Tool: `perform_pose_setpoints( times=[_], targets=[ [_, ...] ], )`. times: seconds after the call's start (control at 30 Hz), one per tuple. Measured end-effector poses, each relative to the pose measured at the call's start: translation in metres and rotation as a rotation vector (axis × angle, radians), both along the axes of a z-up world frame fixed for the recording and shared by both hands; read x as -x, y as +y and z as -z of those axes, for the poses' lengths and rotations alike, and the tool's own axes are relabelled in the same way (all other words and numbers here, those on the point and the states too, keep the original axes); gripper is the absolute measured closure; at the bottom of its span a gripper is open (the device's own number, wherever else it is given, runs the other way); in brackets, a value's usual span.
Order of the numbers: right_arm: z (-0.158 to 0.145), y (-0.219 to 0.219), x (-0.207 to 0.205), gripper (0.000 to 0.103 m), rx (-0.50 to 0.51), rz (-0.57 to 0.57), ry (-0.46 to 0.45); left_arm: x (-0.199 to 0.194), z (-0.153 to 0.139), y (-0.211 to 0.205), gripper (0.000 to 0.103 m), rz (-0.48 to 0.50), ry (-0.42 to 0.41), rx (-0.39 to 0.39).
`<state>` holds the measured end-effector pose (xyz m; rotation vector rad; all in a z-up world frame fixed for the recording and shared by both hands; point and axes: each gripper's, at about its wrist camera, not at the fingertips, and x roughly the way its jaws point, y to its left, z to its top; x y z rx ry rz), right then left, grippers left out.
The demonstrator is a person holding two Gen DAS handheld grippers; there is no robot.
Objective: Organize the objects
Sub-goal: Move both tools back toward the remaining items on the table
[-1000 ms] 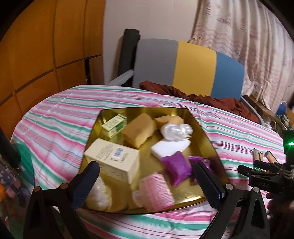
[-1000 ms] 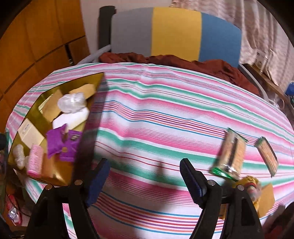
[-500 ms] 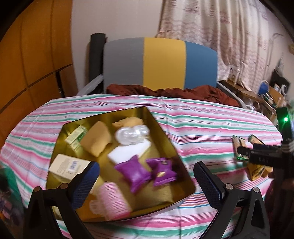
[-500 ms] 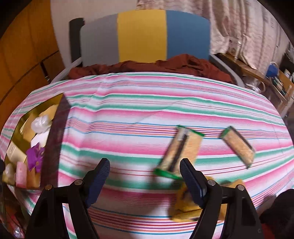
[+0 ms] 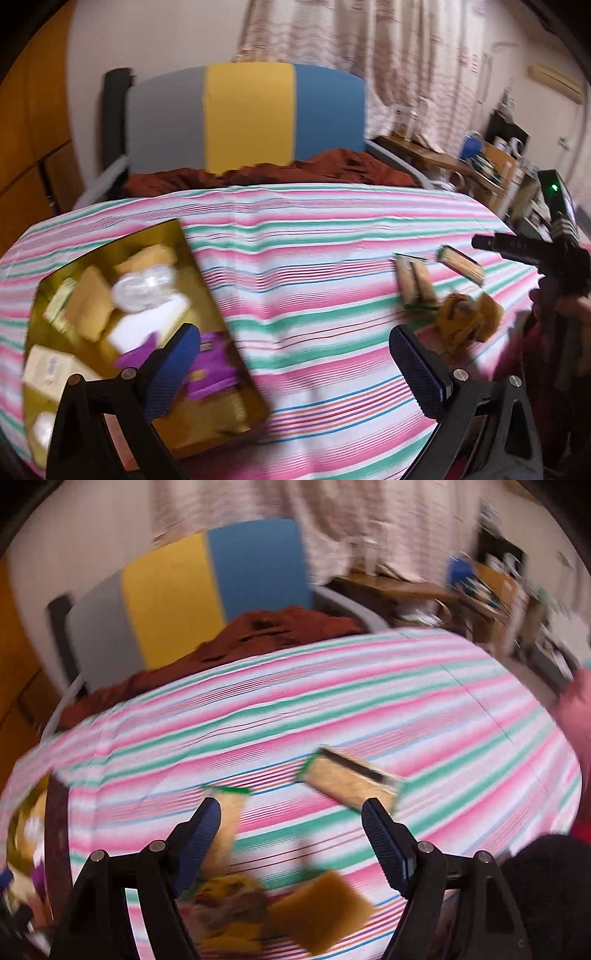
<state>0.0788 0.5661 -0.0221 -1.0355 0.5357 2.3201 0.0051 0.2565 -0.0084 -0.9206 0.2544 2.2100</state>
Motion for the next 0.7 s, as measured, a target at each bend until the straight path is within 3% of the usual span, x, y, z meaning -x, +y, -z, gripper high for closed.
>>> perform_pose_setpoints(
  times=[0.13, 0.23, 0.33, 0.53, 0.7],
  targets=[
    [0.011, 0.032, -0.021, 0.019, 0.137, 0.141, 0.057, -0.008, 0.003, 0.035, 0.0, 0.098, -0.013, -0.009],
    [0.016, 0.041, -0.026, 0.019, 0.186, 0.173, 0.071, -0.014, 0.007, 0.064, 0.001, 0.178, -0.043, -0.018],
    [0.018, 0.043, -0.027, 0.019, 0.212, 0.172, 0.077, -0.021, 0.014, 0.091, 0.002, 0.239, -0.081, -0.019],
    [0.018, 0.043, -0.029, 0.019, 0.235, 0.178, 0.086, -0.037, 0.036, 0.136, 0.018, 0.354, -0.134, 0.028],
    [0.022, 0.046, -0.029, 0.019, 0.251, 0.19, 0.076, -0.047, 0.047, 0.163, 0.021, 0.402, -0.187, 0.024]
  ],
)
